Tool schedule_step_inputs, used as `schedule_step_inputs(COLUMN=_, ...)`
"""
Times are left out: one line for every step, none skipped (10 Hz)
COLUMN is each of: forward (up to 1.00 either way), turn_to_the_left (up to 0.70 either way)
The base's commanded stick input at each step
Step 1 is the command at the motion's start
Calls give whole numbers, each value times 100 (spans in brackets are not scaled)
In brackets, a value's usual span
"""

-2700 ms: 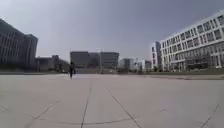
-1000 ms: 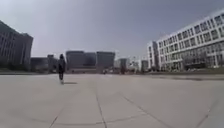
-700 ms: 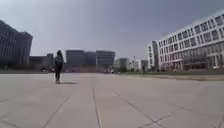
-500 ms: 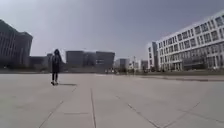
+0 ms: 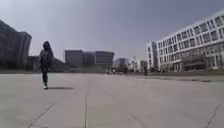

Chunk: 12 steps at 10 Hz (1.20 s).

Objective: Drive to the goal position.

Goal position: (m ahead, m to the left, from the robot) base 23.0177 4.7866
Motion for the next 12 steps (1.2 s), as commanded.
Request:
schedule_step_inputs(forward=85, turn_to_the_left=0)
schedule_step_inputs(forward=85, turn_to_the_left=0)
schedule_step_inputs(forward=85, turn_to_the_left=0)
schedule_step_inputs(forward=85, turn_to_the_left=0)
schedule_step_inputs(forward=85, turn_to_the_left=0)
schedule_step_inputs(forward=85, turn_to_the_left=0)
schedule_step_inputs(forward=85, turn_to_the_left=0)
schedule_step_inputs(forward=85, turn_to_the_left=0)
schedule_step_inputs(forward=85, turn_to_the_left=0)
schedule_step_inputs(forward=85, turn_to_the_left=0)
schedule_step_inputs(forward=85, turn_to_the_left=0)
schedule_step_inputs(forward=85, turn_to_the_left=0)
